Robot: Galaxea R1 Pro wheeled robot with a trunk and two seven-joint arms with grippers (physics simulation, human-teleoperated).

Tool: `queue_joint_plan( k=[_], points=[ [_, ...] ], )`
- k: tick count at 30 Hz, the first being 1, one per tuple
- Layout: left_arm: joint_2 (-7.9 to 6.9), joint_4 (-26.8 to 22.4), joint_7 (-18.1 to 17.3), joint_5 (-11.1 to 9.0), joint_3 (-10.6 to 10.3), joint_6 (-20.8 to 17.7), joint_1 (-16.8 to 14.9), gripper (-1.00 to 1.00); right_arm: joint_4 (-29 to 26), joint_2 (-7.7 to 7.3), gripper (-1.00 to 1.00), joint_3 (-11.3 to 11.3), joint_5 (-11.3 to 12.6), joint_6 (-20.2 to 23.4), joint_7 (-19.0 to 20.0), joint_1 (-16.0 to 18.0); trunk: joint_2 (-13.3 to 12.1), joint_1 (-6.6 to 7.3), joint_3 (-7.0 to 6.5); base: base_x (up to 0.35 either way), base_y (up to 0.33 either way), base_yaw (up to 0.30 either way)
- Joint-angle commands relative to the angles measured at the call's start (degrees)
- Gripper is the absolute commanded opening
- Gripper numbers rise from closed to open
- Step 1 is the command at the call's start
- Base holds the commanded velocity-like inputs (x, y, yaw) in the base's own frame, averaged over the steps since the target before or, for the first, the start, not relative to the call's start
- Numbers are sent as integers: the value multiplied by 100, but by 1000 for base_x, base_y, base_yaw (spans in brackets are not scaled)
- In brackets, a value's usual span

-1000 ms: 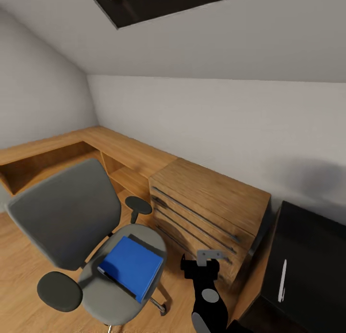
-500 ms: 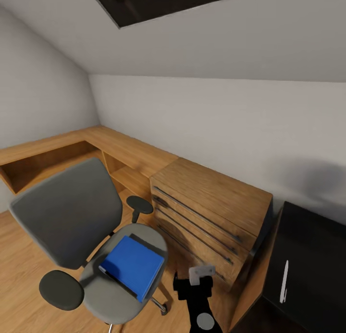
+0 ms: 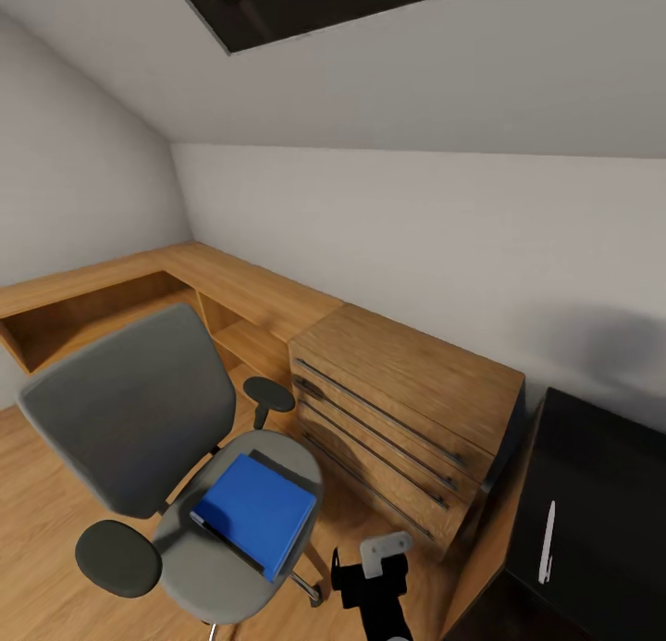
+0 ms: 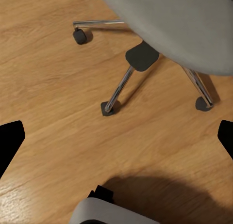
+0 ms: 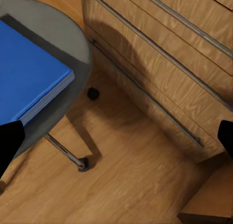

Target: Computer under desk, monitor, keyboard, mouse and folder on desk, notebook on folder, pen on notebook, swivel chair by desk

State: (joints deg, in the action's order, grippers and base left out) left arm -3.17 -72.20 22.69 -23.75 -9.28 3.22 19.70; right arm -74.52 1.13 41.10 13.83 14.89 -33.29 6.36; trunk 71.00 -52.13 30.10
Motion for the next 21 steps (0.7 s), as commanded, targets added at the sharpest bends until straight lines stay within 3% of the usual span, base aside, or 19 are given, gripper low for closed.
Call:
queue_joint_plan(
  k=[1, 5, 9, 10, 18, 21],
  points=[
    [-8, -8, 36, -59, -22, 35, -1, 100, 21, -13, 100, 9, -5, -5, -9, 6, 3, 0, 4, 0, 0, 0],
    [-8, -12, 40, -59, -18, 89, -1, 100, -110, -26, 100, -17, -135, 68, 119, 6, 3, 0, 4, 0, 0, 0],
    [-8, -13, 42, -59, 9, 218, -1, 100, -239, 71, 100, -146, -267, 196, 248, 6, 3, 0, 4, 0, 0, 0],
    [-8, -13, 42, -59, 11, 295, -1, 100, -464, 206, 100, -441, -1473, 700, 1097, 6, 3, 0, 4, 0, 0, 0],
    [-8, -13, 36, -59, 79, 318, -1, 100, -682, 420, 100, -704, -1491, 825, 1086, 6, 3, 0, 4, 0, 0, 0],
    [-8, -23, 34, -59, 89, 319, -1, 100, -888, 453, 100, -1071, -1428, 960, 1098, 6, 3, 0, 4, 0, 0, 0]
  ],
)
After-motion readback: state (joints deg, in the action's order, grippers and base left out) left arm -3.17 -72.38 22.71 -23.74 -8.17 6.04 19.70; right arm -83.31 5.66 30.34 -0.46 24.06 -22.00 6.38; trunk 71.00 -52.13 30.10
